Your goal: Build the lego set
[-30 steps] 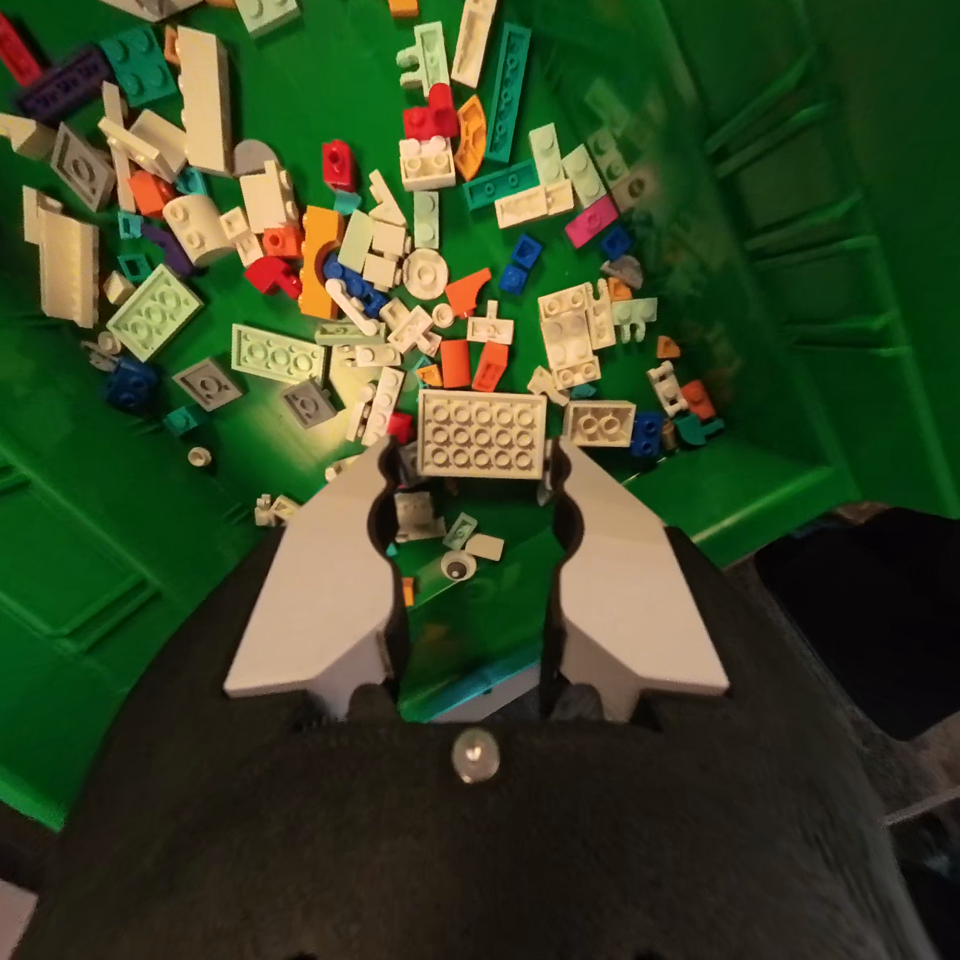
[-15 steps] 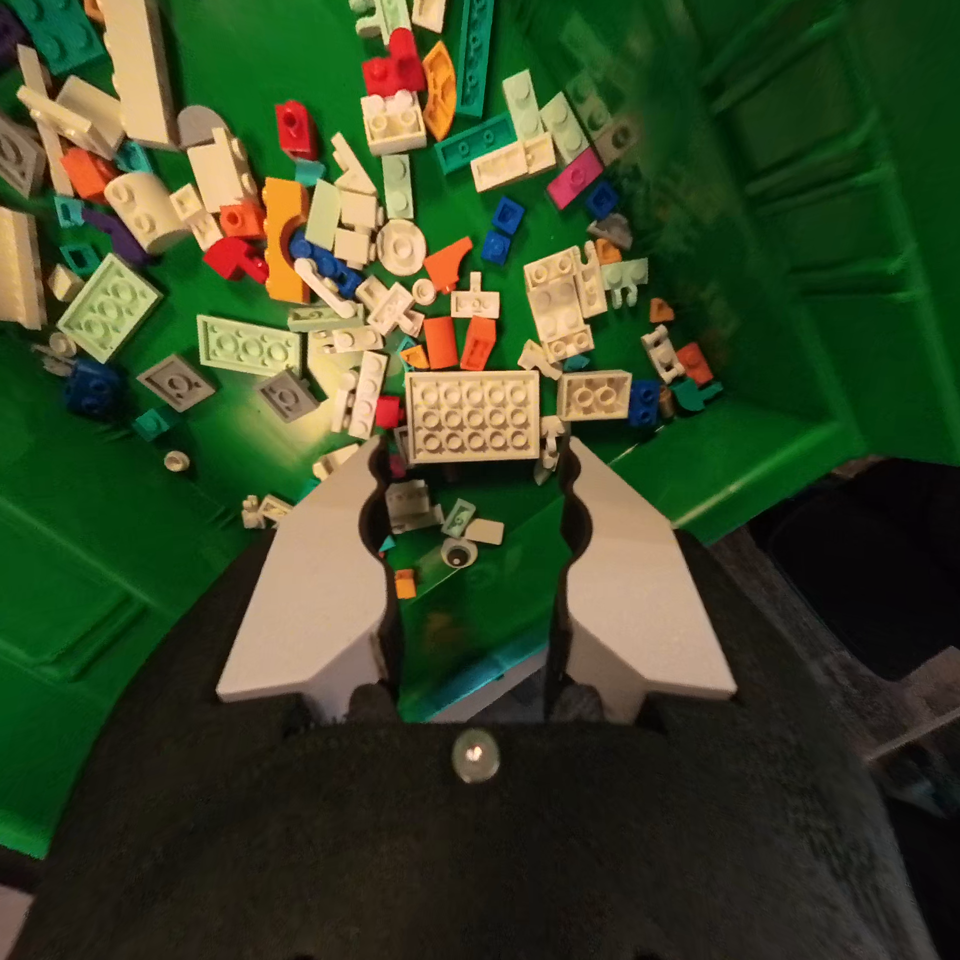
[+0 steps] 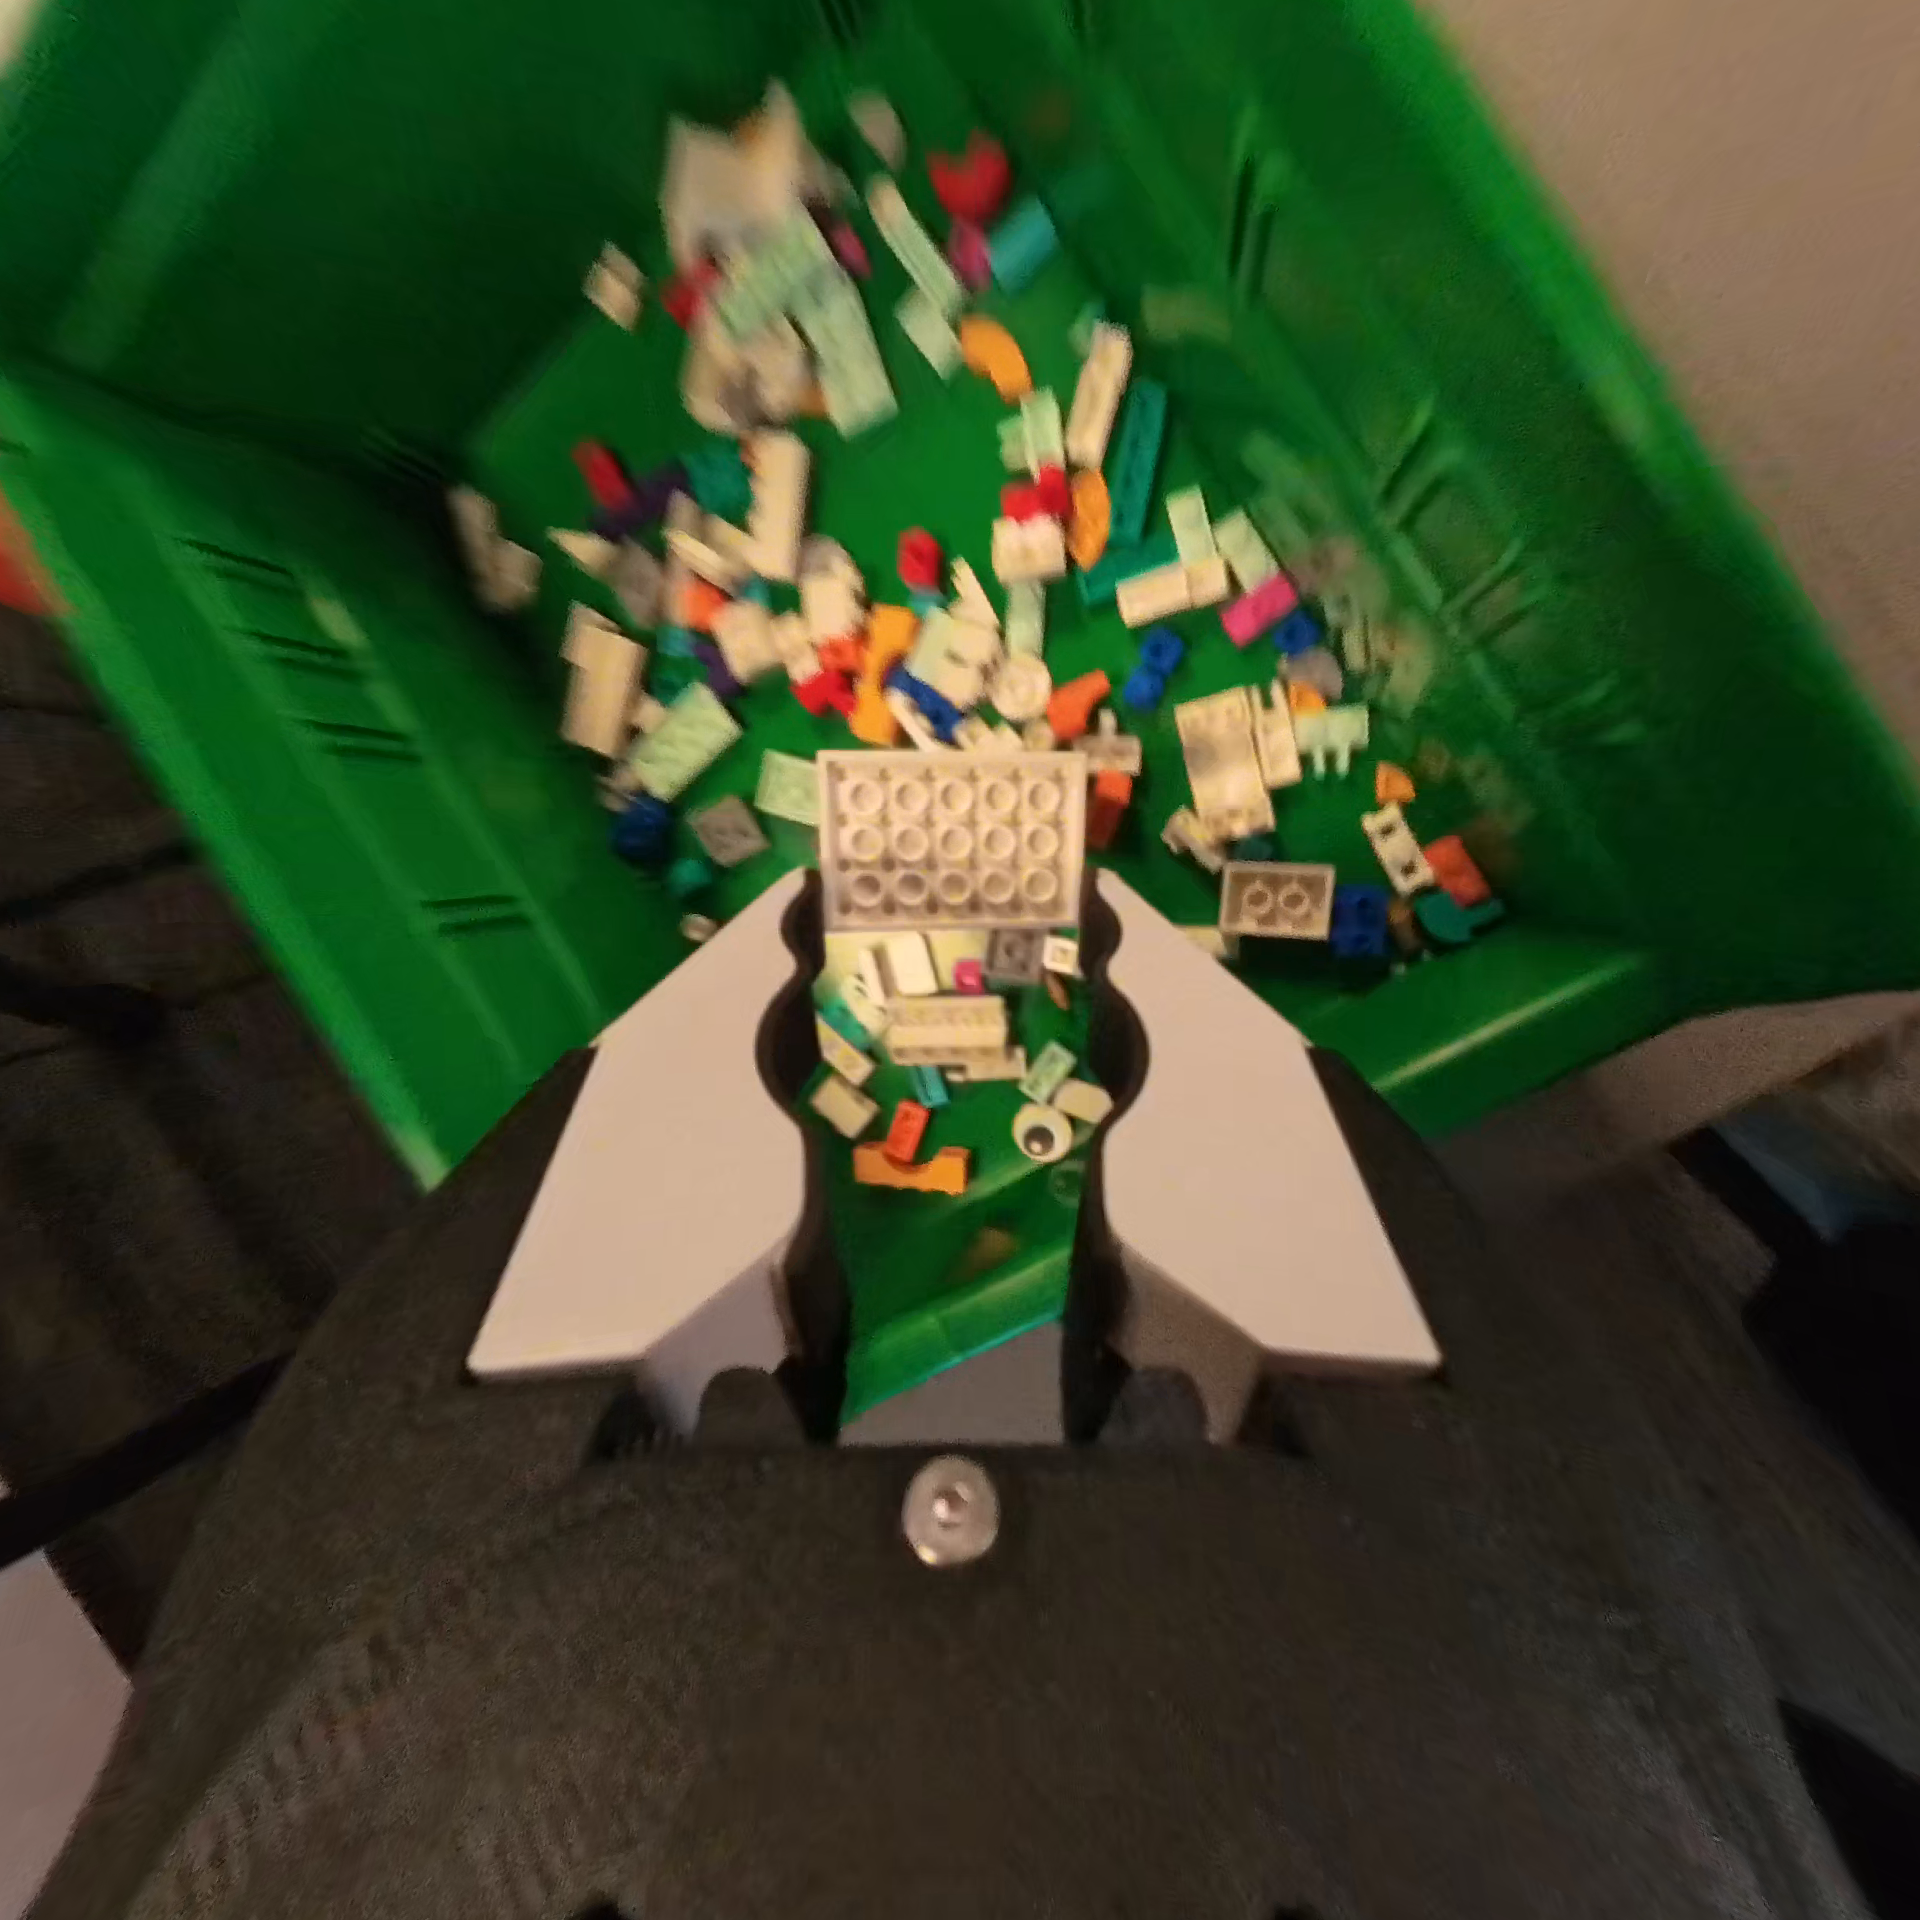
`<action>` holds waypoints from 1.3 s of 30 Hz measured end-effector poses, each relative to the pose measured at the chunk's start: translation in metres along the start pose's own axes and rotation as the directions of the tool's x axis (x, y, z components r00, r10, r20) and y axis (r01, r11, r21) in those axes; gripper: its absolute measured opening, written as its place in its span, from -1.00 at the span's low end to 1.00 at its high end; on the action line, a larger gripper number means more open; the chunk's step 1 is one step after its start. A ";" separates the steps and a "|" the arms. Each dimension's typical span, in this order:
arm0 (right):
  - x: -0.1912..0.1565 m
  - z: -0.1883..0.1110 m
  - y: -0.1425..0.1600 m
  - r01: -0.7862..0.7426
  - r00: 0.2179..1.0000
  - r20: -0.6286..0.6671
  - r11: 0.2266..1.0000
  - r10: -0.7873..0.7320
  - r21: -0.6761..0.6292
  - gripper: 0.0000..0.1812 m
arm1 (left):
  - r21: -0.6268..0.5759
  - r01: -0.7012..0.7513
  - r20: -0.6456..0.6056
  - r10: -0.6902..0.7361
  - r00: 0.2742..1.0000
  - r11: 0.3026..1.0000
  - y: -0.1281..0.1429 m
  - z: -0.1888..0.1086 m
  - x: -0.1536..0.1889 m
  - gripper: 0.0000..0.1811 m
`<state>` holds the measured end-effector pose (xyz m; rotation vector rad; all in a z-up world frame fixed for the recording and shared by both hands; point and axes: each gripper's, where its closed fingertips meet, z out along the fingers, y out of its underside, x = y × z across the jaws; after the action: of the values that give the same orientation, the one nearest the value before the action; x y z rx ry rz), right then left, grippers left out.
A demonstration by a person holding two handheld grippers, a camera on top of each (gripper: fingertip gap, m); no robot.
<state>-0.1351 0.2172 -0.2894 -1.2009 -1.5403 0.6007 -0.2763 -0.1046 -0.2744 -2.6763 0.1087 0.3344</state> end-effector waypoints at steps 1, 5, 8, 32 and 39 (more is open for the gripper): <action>0.006 -0.005 -0.008 -0.011 0.999 -0.030 0.998 0.013 0.062 -0.97 | 0.070 -0.003 0.073 -0.003 0.997 0.998 -0.012 -0.014 -0.005 -0.46; 0.029 -0.034 -0.030 -0.203 0.976 -0.021 0.934 0.219 0.293 -0.86 | 0.356 -0.112 0.359 -0.025 0.933 0.928 -0.072 -0.083 0.007 -0.46; 0.036 -0.062 -0.043 -0.360 0.930 0.102 0.824 0.352 0.438 -0.79 | 0.516 -0.219 0.454 -0.048 0.890 0.828 -0.119 -0.114 0.052 -0.46; -0.070 -0.102 -0.028 -0.018 0.855 0.508 0.974 -0.102 0.226 -0.97 | 0.640 -0.420 0.469 0.107 0.877 0.644 -0.209 0.000 0.187 -0.37; -0.088 -0.086 0.028 0.611 0.697 0.371 0.779 -0.614 0.141 -0.96 | 0.658 -0.360 0.436 0.055 0.898 0.662 -0.198 0.000 0.179 -0.43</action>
<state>-0.0490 0.1301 -0.3220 -0.4867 -2.1501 0.4012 -0.0780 0.0697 -0.2375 -1.7537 0.3594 0.7147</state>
